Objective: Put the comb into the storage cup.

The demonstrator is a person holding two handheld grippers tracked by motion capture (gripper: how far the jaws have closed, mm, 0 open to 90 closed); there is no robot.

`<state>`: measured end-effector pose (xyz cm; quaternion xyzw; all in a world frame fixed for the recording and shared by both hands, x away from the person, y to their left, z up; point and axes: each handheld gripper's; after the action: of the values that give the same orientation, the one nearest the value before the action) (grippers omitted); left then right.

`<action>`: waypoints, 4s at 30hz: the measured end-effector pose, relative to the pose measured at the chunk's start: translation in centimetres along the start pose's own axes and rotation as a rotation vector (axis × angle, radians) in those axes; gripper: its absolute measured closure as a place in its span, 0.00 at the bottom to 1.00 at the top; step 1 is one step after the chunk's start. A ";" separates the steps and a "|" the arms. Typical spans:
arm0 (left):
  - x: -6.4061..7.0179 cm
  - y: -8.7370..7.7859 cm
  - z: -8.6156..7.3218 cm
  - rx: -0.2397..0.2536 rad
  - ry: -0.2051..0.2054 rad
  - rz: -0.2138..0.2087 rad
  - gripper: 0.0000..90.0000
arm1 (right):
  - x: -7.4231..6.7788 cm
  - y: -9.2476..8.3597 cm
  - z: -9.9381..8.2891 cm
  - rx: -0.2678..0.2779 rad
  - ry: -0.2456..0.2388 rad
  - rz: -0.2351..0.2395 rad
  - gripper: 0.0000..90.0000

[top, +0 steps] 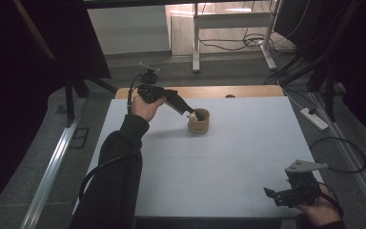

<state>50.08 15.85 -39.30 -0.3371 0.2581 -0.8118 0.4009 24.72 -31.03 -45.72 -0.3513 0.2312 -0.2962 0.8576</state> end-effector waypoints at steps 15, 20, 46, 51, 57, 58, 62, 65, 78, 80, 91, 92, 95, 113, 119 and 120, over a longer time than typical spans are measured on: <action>0.3 1.1 -0.3 -0.006 -0.002 -0.002 0.93 | 0.0 0.0 0.0 -0.003 0.000 0.002 0.00; 0.2 1.1 -0.5 -0.004 -0.006 -0.007 0.93 | 0.0 0.1 0.0 -0.006 -0.002 0.004 0.00; 0.5 0.8 -1.3 0.057 0.097 0.091 0.70 | 0.0 0.1 0.0 -0.011 -0.005 0.002 0.00; 0.5 0.6 -1.7 0.096 0.144 0.139 0.57 | 0.0 0.1 0.0 -0.012 -0.006 0.001 0.00; 0.8 0.3 -2.0 0.147 0.200 0.195 0.40 | -0.1 0.1 0.0 -0.013 -0.006 0.001 0.00; 0.9 0.3 -2.0 0.153 0.208 0.199 0.38 | -0.1 0.1 0.0 -0.013 -0.007 0.000 0.00; 1.1 0.2 -2.2 0.178 0.236 0.217 0.27 | -0.1 0.1 0.0 -0.012 -0.006 0.000 0.00; 1.2 0.1 -2.2 0.198 0.245 0.211 0.21 | -0.1 0.1 0.0 -0.012 -0.005 0.000 0.00; 0.9 -0.4 -3.1 0.217 0.248 0.203 0.08 | -0.2 0.2 0.1 -0.018 -0.012 -0.008 0.00; 0.9 -0.5 -3.3 0.212 0.257 0.208 0.06 | -0.2 0.2 0.1 -0.020 -0.015 -0.011 0.00; 0.6 -0.9 -4.5 0.204 0.266 0.214 0.00 | -0.2 0.2 0.1 -0.019 -0.016 -0.009 0.00; 0.6 -1.0 -4.6 0.206 0.265 0.214 0.00 | -0.2 0.1 0.1 -0.019 -0.015 -0.008 0.00; 0.6 -1.1 -4.9 0.205 0.266 0.214 0.00 | -0.2 0.1 0.1 -0.018 -0.014 -0.008 0.00; 0.5 -1.7 -6.6 0.224 0.283 0.186 0.00 | -0.3 0.2 0.1 -0.021 -0.026 -0.009 0.00; 0.4 -1.9 -7.2 0.238 0.283 0.180 0.00 | -0.3 0.2 0.1 -0.020 -0.027 -0.010 0.00; 0.4 -1.9 -7.3 0.239 0.281 0.179 0.00 | -0.3 0.2 0.1 -0.021 -0.027 -0.010 0.00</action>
<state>43.54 17.63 -42.53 -0.1462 0.2422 -0.8369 0.4685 24.59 -30.70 -45.76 -0.3653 0.2207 -0.2934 0.8555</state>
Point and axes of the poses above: each handheld gripper's, and its own axes: y roughly forward along the jaws, z roughly out of its top, x roughly to its right, and after that the axes turned 14 degrees about z, right-handed
